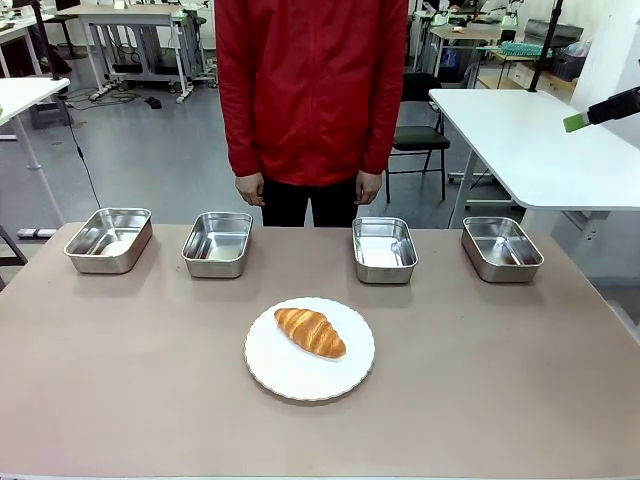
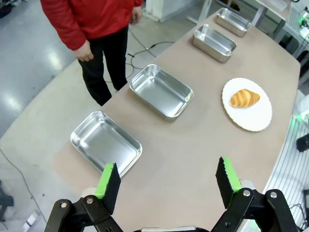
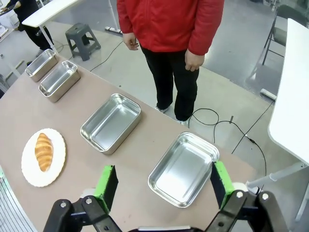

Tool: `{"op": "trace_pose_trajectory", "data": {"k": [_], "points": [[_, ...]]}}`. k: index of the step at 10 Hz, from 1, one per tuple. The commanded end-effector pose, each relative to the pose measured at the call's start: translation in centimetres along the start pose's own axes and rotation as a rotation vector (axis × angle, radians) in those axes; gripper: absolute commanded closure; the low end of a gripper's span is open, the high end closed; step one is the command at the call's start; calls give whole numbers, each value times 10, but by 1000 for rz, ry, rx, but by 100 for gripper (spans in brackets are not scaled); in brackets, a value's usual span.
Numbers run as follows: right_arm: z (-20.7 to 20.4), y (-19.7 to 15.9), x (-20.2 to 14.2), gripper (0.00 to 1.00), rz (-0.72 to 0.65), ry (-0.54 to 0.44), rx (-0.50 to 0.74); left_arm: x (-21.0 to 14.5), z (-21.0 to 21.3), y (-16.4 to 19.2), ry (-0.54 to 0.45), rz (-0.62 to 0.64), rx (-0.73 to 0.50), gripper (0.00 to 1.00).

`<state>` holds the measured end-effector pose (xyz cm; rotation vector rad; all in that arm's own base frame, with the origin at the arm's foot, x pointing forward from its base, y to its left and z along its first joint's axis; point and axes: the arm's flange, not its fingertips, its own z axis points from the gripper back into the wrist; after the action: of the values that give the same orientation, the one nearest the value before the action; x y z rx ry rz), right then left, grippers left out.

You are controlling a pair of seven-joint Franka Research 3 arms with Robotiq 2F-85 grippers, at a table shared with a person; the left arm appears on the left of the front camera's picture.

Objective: Place the bread in the container.
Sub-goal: Place the Butter Roll into the Airtight Container indicated by the human.

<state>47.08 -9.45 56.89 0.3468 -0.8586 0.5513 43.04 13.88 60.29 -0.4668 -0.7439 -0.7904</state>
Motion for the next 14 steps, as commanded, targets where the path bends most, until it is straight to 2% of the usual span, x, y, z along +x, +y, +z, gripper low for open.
{"op": "trace_pose_trajectory", "data": {"k": [1,5,8,9,14], "points": [[-2,-6,-3,0,22,-32,19,-8,-1,2,-32,-7,-8,0],[-4,-9,-1,0,19,-35,17,-13,4,1,-60,54,13,0],[-7,-14,-2,0,-19,-30,12,-12,3,4,-23,134,49,0],[-4,-4,-4,0,-10,-7,4,-13,7,7,-25,60,15,0],[-4,-4,-4,0,-10,-7,4,-13,7,7,-25,60,15,0]]}}
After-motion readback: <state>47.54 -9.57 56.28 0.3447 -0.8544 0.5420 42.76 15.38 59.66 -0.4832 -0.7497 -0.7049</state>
